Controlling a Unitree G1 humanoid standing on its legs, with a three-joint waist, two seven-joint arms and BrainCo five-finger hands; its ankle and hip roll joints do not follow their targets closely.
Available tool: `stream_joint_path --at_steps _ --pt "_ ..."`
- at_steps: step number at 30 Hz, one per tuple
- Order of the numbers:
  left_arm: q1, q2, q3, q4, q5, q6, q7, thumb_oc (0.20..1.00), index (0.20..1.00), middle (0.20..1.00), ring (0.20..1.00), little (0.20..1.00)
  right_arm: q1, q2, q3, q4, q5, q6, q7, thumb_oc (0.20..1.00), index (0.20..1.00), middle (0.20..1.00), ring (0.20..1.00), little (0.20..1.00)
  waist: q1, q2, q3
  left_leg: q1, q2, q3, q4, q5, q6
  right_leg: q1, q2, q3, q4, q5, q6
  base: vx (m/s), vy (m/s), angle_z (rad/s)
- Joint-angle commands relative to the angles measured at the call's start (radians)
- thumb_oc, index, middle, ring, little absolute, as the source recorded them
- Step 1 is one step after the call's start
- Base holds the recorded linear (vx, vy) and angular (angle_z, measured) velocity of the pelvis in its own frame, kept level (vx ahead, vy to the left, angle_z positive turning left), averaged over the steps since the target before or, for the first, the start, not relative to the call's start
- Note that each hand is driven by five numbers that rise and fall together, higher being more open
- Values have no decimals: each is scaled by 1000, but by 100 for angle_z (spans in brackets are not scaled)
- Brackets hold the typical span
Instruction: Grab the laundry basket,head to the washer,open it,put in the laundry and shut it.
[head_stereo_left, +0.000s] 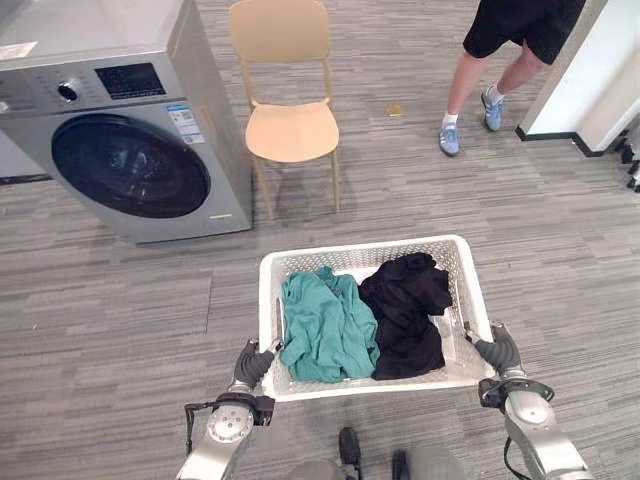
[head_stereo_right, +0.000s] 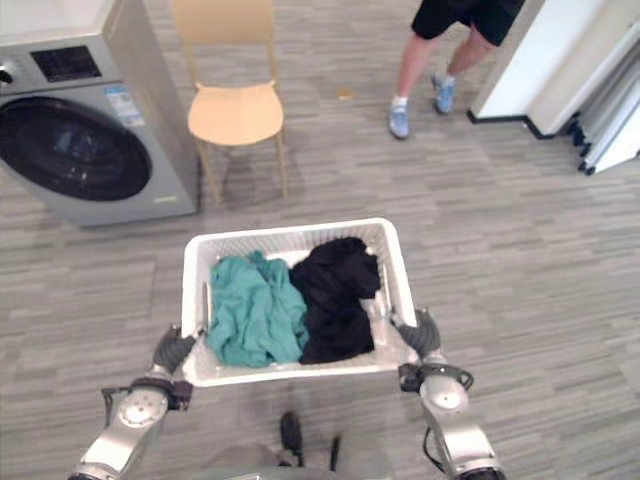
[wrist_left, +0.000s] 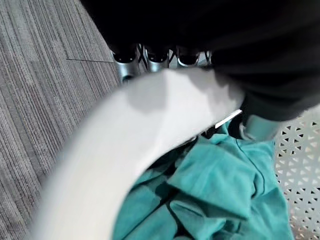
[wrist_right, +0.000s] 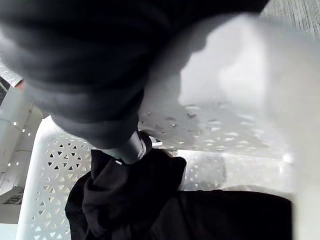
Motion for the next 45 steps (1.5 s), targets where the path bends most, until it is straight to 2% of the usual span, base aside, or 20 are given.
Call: stream_joint_path --at_steps 1,3,4,6,7,8,10,12,16,17,19,21,24,27,30,34,36,40,43,45 --pt "9 -10 54 -103 -32 -101 -27 200 200 200 200 200 -35 14 19 -70 85 -114 102 200 200 200 200 200 -9 -19 -2 39 122 58 71 -102 -109 101 -10 -70 -346 260 54 436 -69 14" --pt "6 -14 62 -95 -24 -106 -26 200 200 200 200 200 -31 19 21 -71 82 -113 108 200 200 200 200 200 -18 -14 -1 91 128 37 65 -144 -124 62 -12 -89 -404 278 75 400 -122 12" --pt "10 -16 60 -92 -16 -114 -26 200 200 200 200 200 -21 16 22 -72 78 -116 113 200 200 200 200 200 -30 -23 2 115 122 26 79 -158 -127 37 -23 -90 -410 312 74 319 -144 23" --pt "6 -15 62 -96 -16 -116 -28 200 200 200 200 200 -15 16 16 -78 78 -115 116 200 200 200 200 200 -36 -33 -6 130 118 6 92 -181 -132 46 -30 -69 -410 322 75 405 -197 47" --pt "7 -22 57 -92 -4 -122 -29 200 200 200 200 200 -9 12 18 -70 84 -120 118 200 200 200 200 200 -41 -28 -27 149 141 -12 136 -195 -147 71 -30 -60 -390 339 56 728 -402 98" --pt "-1 -34 53 -86 -23 -117 -26 200 200 200 200 200 -13 -4 11 -59 79 -121 109 200 200 200 200 200 -43 -22 -35 114 183 -22 244 -139 -175 97 -27 -78 -385 334 29 698 -407 154" --pt "-11 -42 44 -75 -33 -113 -22 200 200 200 200 200 -16 -28 -9 -67 85 -124 91 200 200 200 200 200 -37 -18 -30 22 241 -14 455 -43 -196 176 -9 -116 -399 285 -17 432 -315 95" --pt "-13 -46 45 -76 -38 -112 -22 200 200 200 200 200 -14 -34 -13 -67 86 -120 87 200 200 200 200 200 -33 -21 -28 1 245 -1 462 -44 -186 202 -8 -125 -407 268 -24 230 -125 20" --pt "-15 -52 34 -62 -41 -106 -27 200 200 200 200 200 -1 -46 -28 -74 87 -116 79 200 200 200 200 200 -11 -39 -18 -94 215 30 368 -97 -159 273 -20 -136 -429 223 -18 302 -48 14" --pt "-16 -53 33 -58 -37 -103 -27 200 200 200 200 200 0 -47 -29 -73 86 -120 75 200 200 200 200 200 -5 -39 -14 -134 208 31 335 -81 -162 291 -18 -135 -434 210 -16 292 22 7" --pt "-9 -54 30 -59 -32 -102 -30 200 200 200 200 200 2 -47 -31 -68 81 -119 67 200 200 200 200 200 15 -25 -5 -203 204 32 202 39 -193 347 5 -130 -441 178 -15 407 54 -16" --pt "-4 -56 31 -61 -29 -100 -28 200 200 200 200 200 1 -42 -31 -66 76 -119 62 200 200 200 200 200 27 -16 -4 -229 209 47 124 94 -202 386 13 -129 -441 153 -13 298 78 3" --pt "3 -60 31 -61 -28 -98 -28 200 200 200 200 200 3 -37 -32 -66 71 -115 59 200 200 200 200 200 38 -12 -4 -249 215 66 71 122 -207 424 11 -126 -437 129 -8 344 144 -13" --pt "18 -56 41 -72 -22 -97 -38 200 200 200 200 200 5 -26 -31 -68 61 -115 71 200 200 200 200 200 50 -3 -27 -233 225 80 46 141 -203 476 -2 -112 -418 98 16 405 231 -14" --pt "18 -35 41 -69 -20 -93 -42 200 200 200 200 200 -3 0 -10 -67 44 -111 92 200 200 200 200 200 56 -25 -49 -223 198 77 114 86 -164 449 -75 -68 -309 117 56 398 313 -39" --pt "8 -6 51 -72 -23 -93 -37 200 200 200 200 200 -24 17 10 -56 35 -109 98 200 200 200 200 200 55 -35 -41 -177 170 96 132 19 -124 320 -99 -26 -179 174 69 199 191 -41" --pt "9 1 59 -81 -31 -95 -31 200 200 200 200 200 -37 15 19 -57 41 -109 100 200 200 200 200 200 45 -27 -27 -138 161 106 124 -11 -116 255 -90 -45 -201 189 58 169 127 -13" --pt "18 1 72 -83 -46 -96 -23 200 200 200 200 200 -47 16 34 -49 45 -100 96 200 200 200 200 200 31 -17 3 -38 153 121 97 -77 -119 166 -93 -173 -277 216 58 224 70 -16" --pt "22 -5 79 -74 -40 -98 -27 200 200 200 200 200 -45 18 33 -43 46 -98 98 200 200 200 200 200 24 -19 11 -6 146 115 98 -98 -119 148 -79 -203 -334 244 64 208 5 5" --pt "24 -11 83 -66 -28 -103 -28 200 200 200 200 200 -33 19 27 -43 50 -103 102 200 200 200 200 200 10 -22 19 24 134 88 103 -124 -121 106 -60 -182 -359 266 71 311 -46 23"
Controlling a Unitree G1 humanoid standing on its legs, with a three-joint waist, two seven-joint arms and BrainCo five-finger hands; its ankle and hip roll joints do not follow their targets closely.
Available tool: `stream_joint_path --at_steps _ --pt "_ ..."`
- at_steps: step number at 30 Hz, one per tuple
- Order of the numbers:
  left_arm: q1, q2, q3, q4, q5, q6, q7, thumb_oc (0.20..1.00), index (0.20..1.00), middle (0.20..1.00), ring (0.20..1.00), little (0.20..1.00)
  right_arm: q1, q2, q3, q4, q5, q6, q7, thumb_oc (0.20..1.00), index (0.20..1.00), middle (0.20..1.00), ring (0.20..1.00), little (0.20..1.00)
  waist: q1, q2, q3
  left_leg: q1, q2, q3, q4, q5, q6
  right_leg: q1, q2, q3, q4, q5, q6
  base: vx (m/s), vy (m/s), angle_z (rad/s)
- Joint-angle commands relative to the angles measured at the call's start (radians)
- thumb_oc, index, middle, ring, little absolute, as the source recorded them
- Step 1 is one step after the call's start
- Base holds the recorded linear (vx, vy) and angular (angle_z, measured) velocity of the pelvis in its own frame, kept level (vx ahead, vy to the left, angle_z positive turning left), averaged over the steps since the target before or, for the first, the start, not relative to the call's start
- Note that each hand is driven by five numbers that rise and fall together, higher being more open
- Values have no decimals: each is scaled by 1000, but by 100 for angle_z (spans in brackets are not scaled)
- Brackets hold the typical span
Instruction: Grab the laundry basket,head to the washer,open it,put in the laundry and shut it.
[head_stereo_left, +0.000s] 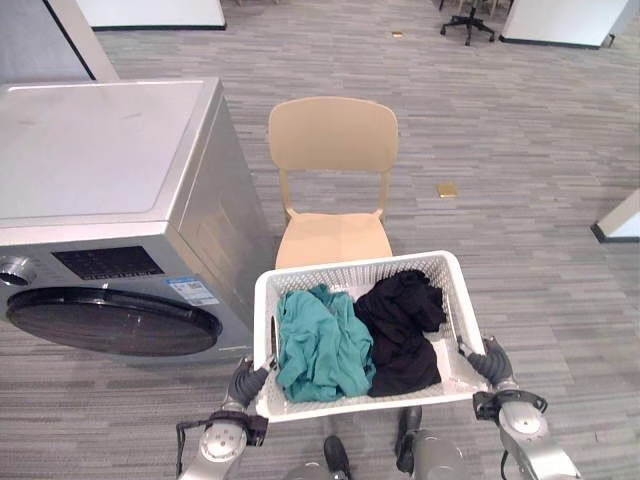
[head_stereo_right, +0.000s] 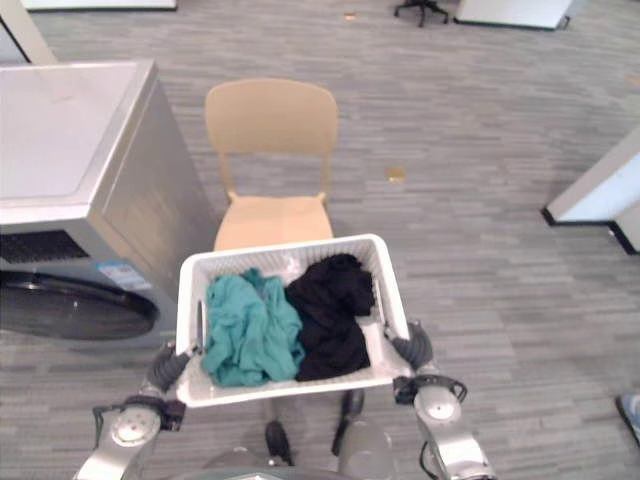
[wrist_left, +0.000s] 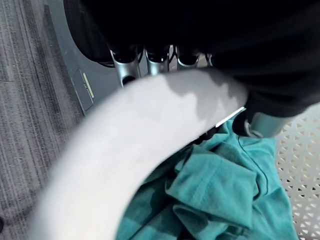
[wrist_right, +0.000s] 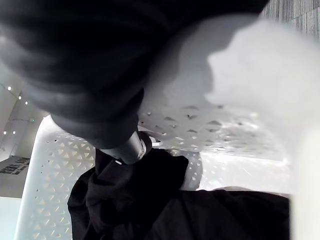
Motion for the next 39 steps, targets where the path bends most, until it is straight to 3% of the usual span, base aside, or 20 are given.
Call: stream_joint_path --at_steps 1,4,8,10,12,15,17,19,23,30,35,39 --pt "-68 -18 64 -85 -47 -98 -9 200 200 200 200 200 -48 -3 -15 -83 79 -107 94 200 200 200 200 200 -8 4 28 5 76 -117 131 -123 -70 91 63 23 -98 44 20 153 -101 21" --pt "-71 -28 57 -77 -41 -101 -11 200 200 200 200 200 -37 -7 -17 -77 86 -114 93 200 200 200 200 200 -14 -11 14 9 67 -133 179 -148 -75 117 56 55 -119 79 -1 220 -152 47" --pt "-76 -44 45 -67 -47 -94 -13 200 200 200 200 200 -29 -26 -27 -72 93 -117 83 200 200 200 200 200 -24 -5 2 -22 114 -135 307 -171 -108 170 63 35 -149 70 -28 157 -141 53" --pt "-88 -53 37 -54 -46 -91 -14 200 200 200 200 200 -23 -47 -35 -70 99 -112 79 200 200 200 200 200 -22 -4 6 -82 152 -149 402 -129 -130 233 83 10 -198 45 -53 176 -171 58" --pt "-99 -58 32 -41 -47 -89 -10 200 200 200 200 200 -28 -50 -35 -64 100 -113 75 200 200 200 200 200 -19 -5 9 -107 150 -160 395 -122 -128 250 82 3 -211 39 -54 142 -32 33" --pt "-114 -59 25 -28 -41 -86 -2 200 200 200 200 200 -40 -58 -37 -54 100 -111 67 200 200 200 200 200 -7 -9 10 -170 141 -195 313 -76 -134 278 80 3 -237 32 -47 151 40 18" --pt "-132 -62 16 -12 -35 -88 13 200 200 200 200 200 -57 -60 -32 -33 96 -112 51 200 200 200 200 200 12 12 21 -196 146 -242 182 19 -160 296 95 24 -231 11 -46 190 151 -7" --pt "-125 -65 17 -1 -29 -87 12 200 200 200 200 200 -52 -56 -29 -24 86 -110 54 200 200 200 200 200 10 25 11 -162 148 -240 124 22 -159 308 98 28 -225 -7 -43 192 165 -48" --pt "-129 -53 10 28 -6 -81 10 200 200 200 200 200 -64 -36 -15 8 82 -100 57 200 200 200 200 200 9 27 -2 -126 127 -230 124 6 -139 325 74 57 -201 -15 -37 154 150 -32" --pt "-222 -34 0 94 14 -79 56 200 200 200 200 200 -154 12 46 111 71 -88 36 200 200 200 200 200 16 18 -8 -118 94 -182 124 -23 -104 285 35 115 -184 10 -4 104 160 -31" --pt "-366 -43 -28 178 -18 -87 139 200 200 200 200 200 -309 43 134 204 78 -76 -1 200 200 200 200 200 20 7 35 -222 81 -157 144 -31 -83 151 17 157 -176 56 11 -94 82 -22" --pt "-540 -84 -68 298 -101 -110 223 200 200 200 200 200 -465 82 207 284 96 -80 -59 200 200 200 200 200 24 -2 76 -329 74 -163 166 -38 -87 35 13 174 -161 78 14 -98 32 -8"
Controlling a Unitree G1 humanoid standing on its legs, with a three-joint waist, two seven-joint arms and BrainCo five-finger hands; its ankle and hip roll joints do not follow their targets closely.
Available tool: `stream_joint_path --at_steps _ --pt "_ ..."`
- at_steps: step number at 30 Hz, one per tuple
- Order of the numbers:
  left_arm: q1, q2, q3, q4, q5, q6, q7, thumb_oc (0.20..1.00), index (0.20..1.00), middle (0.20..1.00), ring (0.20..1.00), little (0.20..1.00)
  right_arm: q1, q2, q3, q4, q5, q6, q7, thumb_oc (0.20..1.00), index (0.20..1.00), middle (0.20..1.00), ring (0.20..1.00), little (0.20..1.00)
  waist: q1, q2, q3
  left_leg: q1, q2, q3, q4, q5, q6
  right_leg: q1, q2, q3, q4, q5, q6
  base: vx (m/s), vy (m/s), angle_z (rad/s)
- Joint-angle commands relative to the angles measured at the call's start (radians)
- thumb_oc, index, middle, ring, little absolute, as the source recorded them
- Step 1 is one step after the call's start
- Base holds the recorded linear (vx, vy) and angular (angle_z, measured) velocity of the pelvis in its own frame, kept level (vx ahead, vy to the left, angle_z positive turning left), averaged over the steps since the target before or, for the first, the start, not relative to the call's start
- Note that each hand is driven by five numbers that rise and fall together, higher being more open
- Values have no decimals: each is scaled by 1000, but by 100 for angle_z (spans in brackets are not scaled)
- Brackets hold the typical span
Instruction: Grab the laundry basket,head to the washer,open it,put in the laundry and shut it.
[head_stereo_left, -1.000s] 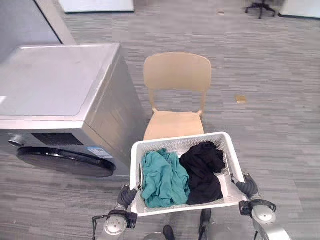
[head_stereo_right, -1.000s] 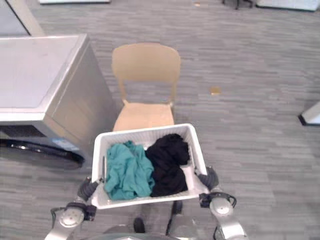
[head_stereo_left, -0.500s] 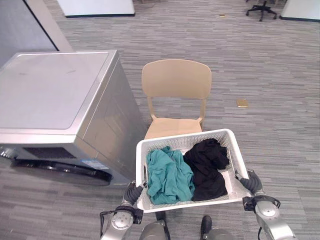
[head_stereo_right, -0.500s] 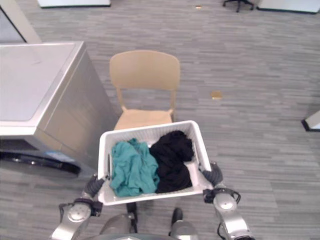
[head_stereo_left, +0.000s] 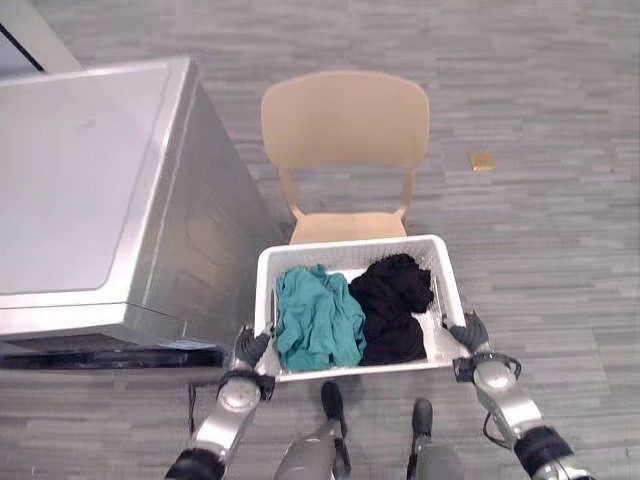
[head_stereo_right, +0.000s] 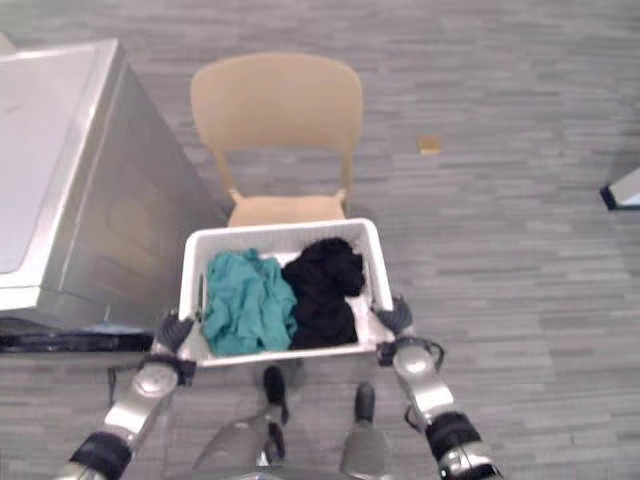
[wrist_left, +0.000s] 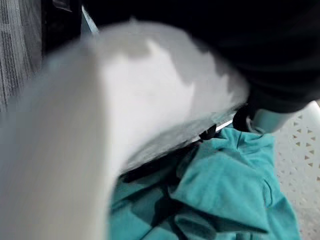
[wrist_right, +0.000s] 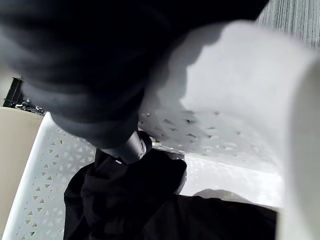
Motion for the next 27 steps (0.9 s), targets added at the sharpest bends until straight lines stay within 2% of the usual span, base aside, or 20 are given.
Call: stream_joint_path --at_steps 1,2,3,8,9,10,11,12,21,27 --pt "-179 -53 -16 0 -98 -124 61 200 200 200 200 200 -101 49 99 -67 64 -86 21 200 200 200 200 200 17 -14 45 -60 18 -39 156 -154 -44 -105 3 -3 67 -46 -1 -27 33 -3" --pt "-250 -57 -38 40 -106 -128 84 200 200 200 200 200 -154 58 120 -39 65 -87 -2 200 200 200 200 200 20 -12 59 -84 16 -54 165 -171 -53 -125 4 1 74 -58 3 -43 10 -2" --pt "-252 -57 -38 41 -106 -129 84 200 200 200 200 200 -156 59 119 -37 65 -88 -2 200 200 200 200 200 20 -12 59 -86 17 -54 165 -171 -53 -126 4 1 74 -58 3 34 28 -3" --pt "-414 -43 -68 144 -115 -139 144 200 200 200 200 200 -280 79 160 33 90 -97 -46 200 200 200 200 200 23 -11 95 -141 19 -62 174 -152 -59 -185 2 -2 82 -43 2 -11 3 -1" --pt "-436 -45 -71 162 -126 -139 153 253 253 253 253 253 -301 82 171 54 93 -97 -51 200 200 200 200 200 25 -11 103 -147 18 -64 175 -150 -59 -191 3 -1 84 -42 2 0 0 0" --pt "-458 -50 -74 183 -142 -139 161 376 376 376 376 376 -320 86 183 72 94 -95 -56 219 219 219 219 219 27 -11 110 -153 20 -67 177 -147 -61 -197 3 -3 84 -39 2 0 0 0" --pt "-478 -50 -74 198 -148 -142 171 639 639 639 639 639 -337 91 190 90 98 -96 -60 589 589 589 589 589 29 -10 119 -158 20 -69 179 -145 -61 -201 3 -4 87 -39 1 0 0 0" --pt "-491 -48 -73 212 -144 -142 186 1000 1000 1000 1000 1000 -349 100 200 105 108 -96 -63 1000 1000 1000 1000 1000 31 -9 127 -157 21 -73 178 -143 -62 -204 4 -5 90 -39 1 0 0 0" --pt "-368 -63 -17 120 -140 -151 221 1000 1000 1000 1000 1000 -301 96 224 105 86 -85 -50 1000 1000 1000 1000 1000 47 -7 147 -129 24 -87 173 -144 -66 -181 3 -16 95 -43 -7 6 -1 3" --pt "-217 -70 44 29 -160 -160 205 1000 1000 1000 1000 1000 -195 64 170 52 69 -79 -42 1000 1000 1000 1000 1000 50 -12 129 -79 31 -93 158 -148 -69 -135 16 -24 83 -50 -14 7 -10 3"
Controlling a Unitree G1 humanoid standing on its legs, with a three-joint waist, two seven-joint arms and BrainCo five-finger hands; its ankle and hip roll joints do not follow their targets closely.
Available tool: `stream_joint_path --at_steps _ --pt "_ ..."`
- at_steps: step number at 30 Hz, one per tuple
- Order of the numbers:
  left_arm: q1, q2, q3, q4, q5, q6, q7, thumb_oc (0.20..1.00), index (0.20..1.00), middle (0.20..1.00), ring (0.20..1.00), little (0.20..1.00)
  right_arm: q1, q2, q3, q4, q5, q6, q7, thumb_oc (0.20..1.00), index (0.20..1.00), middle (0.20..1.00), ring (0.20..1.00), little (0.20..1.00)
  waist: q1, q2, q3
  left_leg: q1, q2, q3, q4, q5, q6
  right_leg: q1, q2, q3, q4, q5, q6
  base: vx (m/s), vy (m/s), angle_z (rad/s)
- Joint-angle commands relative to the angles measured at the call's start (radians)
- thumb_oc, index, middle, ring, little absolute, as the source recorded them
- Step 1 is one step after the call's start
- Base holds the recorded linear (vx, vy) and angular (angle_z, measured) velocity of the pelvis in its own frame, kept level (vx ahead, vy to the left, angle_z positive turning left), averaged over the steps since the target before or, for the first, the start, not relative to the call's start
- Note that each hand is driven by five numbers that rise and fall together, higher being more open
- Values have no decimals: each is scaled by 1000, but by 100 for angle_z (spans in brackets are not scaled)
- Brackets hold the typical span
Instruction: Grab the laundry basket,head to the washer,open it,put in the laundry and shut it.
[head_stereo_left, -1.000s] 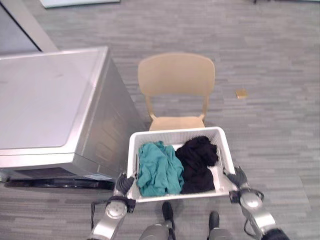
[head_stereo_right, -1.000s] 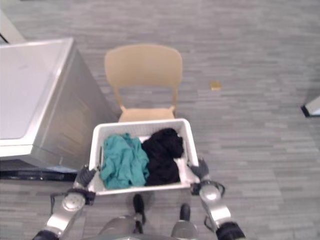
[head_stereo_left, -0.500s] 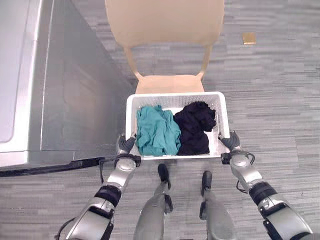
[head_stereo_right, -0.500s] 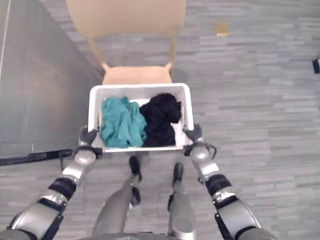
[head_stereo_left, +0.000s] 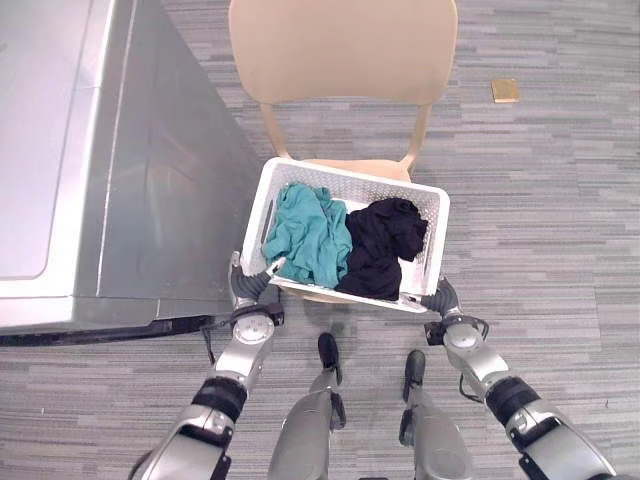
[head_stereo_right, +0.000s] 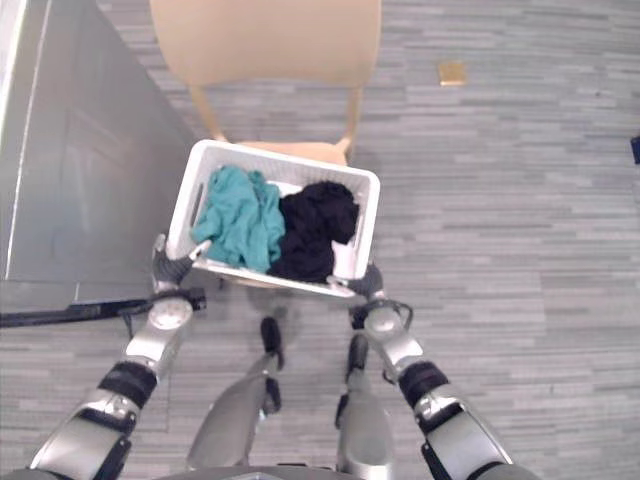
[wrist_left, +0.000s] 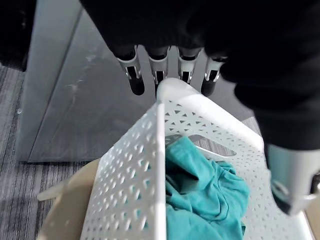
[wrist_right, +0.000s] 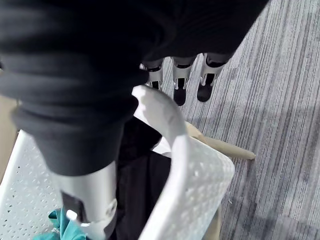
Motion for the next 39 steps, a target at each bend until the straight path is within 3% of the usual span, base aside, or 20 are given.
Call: stream_joint_path --at_steps 1,9,16,22,28,30,31,36,39 --pt "8 -20 3 -24 -13 -49 -9 1000 1000 1000 1000 1000 0 37 2 -77 -24 -45 18 1000 1000 1000 1000 1000 26 -11 -11 -6 12 -57 112 -157 -67 -89 0 -2 85 -65 -5 34 -51 2" --pt "181 9 92 -120 5 -47 -85 1000 1000 1000 1000 1000 132 -62 -122 -181 -89 -44 54 1000 1000 1000 1000 1000 29 -23 -51 70 26 -61 78 -131 -66 -18 15 -15 75 -80 -16 14 -72 1" --pt "374 63 118 -127 78 -11 -269 1000 1000 1000 1000 1000 292 -146 -212 -224 -176 -45 165 1000 1000 1000 1000 1000 25 -11 -106 173 37 -73 17 -109 -72 82 32 -34 59 -114 -14 32 -82 4" --pt "464 51 128 -13 118 22 -339 1000 1000 1000 1000 1000 373 -129 -251 -145 -178 -42 214 1000 1000 1000 1000 1000 24 2 -141 227 50 -83 10 -109 -76 132 47 -40 87 -158 -24 -7 -64 10" --pt "480 31 132 79 115 32 -344 1000 1000 1000 1000 1000 393 -116 -242 -70 -185 -44 221 1000 1000 1000 1000 1000 29 8 -146 231 61 -100 46 -108 -84 165 62 -47 108 -189 -42 -29 -82 11" --pt "464 30 122 103 119 32 -338 1000 1000 1000 1000 1000 390 -112 -240 -46 -176 -47 210 1000 1000 1000 1000 1000 32 9 -134 197 64 -118 88 -103 -94 163 63 -66 109 -197 -52 -143 -80 51" --pt "448 26 112 107 120 27 -333 1000 1000 1000 1000 1000 385 -114 -248 -33 -165 -52 191 1000 1000 1000 1000 1000 33 10 -121 141 66 -126 139 -106 -106 164 54 -112 109 -208 -62 -126 -15 93" --pt "432 24 97 94 131 23 -331 1000 1000 1000 1000 1000 377 -107 -263 0 -152 -49 170 1000 1000 1000 1000 1000 23 5 -133 135 107 -68 130 -102 -116 171 23 -176 91 -191 -51 -33 90 85" --pt "413 17 86 98 138 25 -323 1000 1000 1000 1000 1000 381 -87 -276 32 -139 -38 158 1000 1000 1000 1000 1000 0 -10 -148 157 183 18 114 -100 -139 188 -21 -218 86 -185 -26 76 307 48"
